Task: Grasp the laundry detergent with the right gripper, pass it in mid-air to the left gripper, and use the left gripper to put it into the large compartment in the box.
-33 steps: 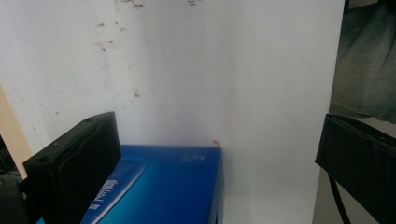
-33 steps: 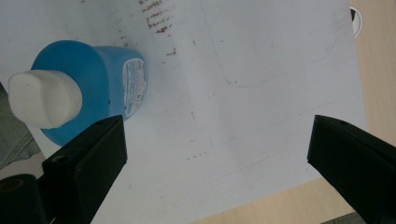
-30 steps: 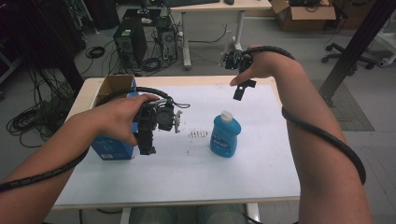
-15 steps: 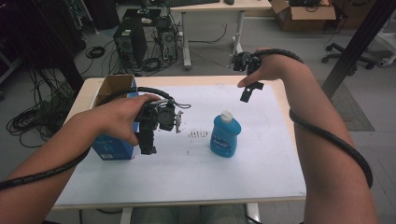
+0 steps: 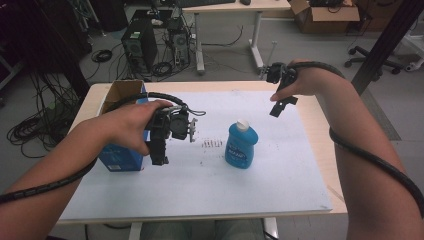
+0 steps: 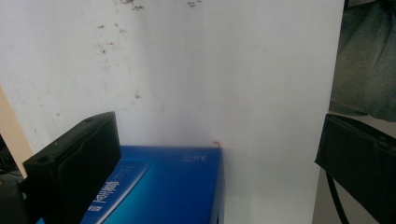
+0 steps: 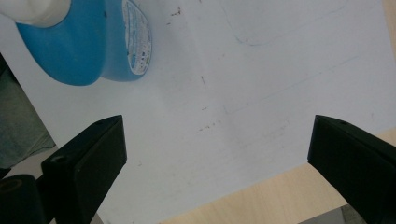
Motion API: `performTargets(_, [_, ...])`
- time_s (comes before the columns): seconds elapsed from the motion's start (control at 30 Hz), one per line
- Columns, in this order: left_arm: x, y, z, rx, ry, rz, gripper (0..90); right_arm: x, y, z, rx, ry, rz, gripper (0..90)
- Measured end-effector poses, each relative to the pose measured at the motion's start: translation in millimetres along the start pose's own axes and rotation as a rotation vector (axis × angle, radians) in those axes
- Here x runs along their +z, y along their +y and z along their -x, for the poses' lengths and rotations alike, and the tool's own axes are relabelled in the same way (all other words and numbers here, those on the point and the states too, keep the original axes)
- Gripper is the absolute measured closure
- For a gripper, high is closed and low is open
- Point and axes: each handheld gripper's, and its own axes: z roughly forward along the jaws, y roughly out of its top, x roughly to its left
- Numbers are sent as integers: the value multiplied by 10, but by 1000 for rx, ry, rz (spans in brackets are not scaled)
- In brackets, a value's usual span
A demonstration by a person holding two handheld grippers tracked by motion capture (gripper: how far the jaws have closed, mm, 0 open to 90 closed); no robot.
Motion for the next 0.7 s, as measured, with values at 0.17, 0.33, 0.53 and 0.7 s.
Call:
performTargets(0.17, [-18, -15, 5, -8, 8, 11, 2, 6, -103, -84, -20, -10, 10, 45])
performTargets(0.33, [-3, -6, 16, -10, 3, 16, 2, 70, -213, -166, -29, 1, 22, 46])
performTargets(0.53, [-5, 3, 27, -3, -1, 13, 2, 129, -343, -250, -33, 13, 49, 45])
performTargets(0.7, [-10, 5, 17, -2, -1, 5, 2, 154, -464, -286, -27, 20, 83, 45])
